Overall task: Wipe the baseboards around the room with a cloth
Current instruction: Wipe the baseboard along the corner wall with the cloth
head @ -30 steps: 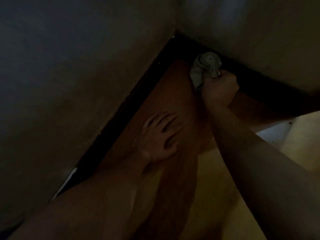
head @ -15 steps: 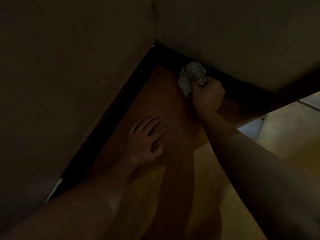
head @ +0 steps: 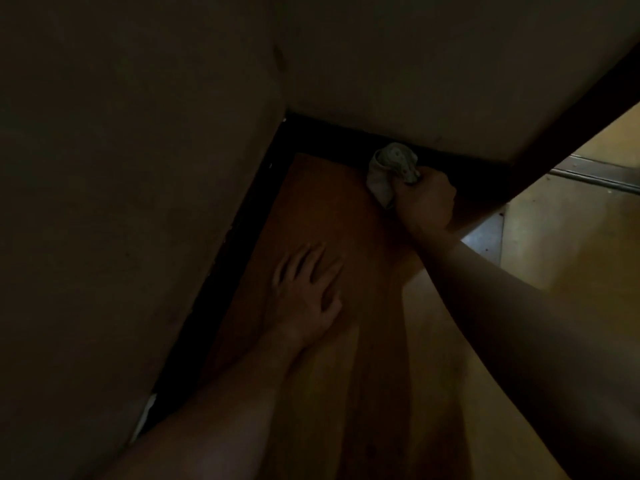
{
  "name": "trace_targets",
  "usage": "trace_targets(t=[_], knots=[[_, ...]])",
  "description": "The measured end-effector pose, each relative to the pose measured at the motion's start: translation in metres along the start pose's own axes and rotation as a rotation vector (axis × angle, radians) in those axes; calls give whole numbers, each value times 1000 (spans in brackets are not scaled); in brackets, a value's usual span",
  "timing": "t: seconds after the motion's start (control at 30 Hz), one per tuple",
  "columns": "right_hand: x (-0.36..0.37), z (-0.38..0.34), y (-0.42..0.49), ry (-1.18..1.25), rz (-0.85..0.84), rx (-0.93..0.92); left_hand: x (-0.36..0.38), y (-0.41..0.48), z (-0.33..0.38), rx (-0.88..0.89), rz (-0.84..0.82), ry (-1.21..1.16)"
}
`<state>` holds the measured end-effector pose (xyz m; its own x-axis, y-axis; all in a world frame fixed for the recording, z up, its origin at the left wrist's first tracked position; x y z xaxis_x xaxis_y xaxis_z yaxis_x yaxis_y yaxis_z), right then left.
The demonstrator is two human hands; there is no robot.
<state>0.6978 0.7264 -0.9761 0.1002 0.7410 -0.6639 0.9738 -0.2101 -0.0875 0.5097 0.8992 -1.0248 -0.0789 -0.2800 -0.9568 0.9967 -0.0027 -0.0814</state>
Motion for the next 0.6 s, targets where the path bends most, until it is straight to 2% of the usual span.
trace_targets(t=[0.13,0.3,0.47,0.6], knots=[[-14,18,-2,-28,83,87,2,0,-2,-26,14,14],[6,-6,-1,-36,17,-5,6,2,-2,-34,31,-2],[8,2,-1,-35,75,32,5,3,-2,-39,55,6],[34,-22,1,-5,-13,-23,3,2,-2,-38,78,3]])
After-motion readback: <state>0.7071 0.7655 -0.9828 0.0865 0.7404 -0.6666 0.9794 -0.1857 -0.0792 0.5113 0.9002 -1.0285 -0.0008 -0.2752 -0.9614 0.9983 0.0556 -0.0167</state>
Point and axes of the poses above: each hand's wrist, its own y-axis towards the middle knuckle, its own x-axis out of the palm, z = x × y, the point moved 8 cm from there along y, towards the middle knuckle
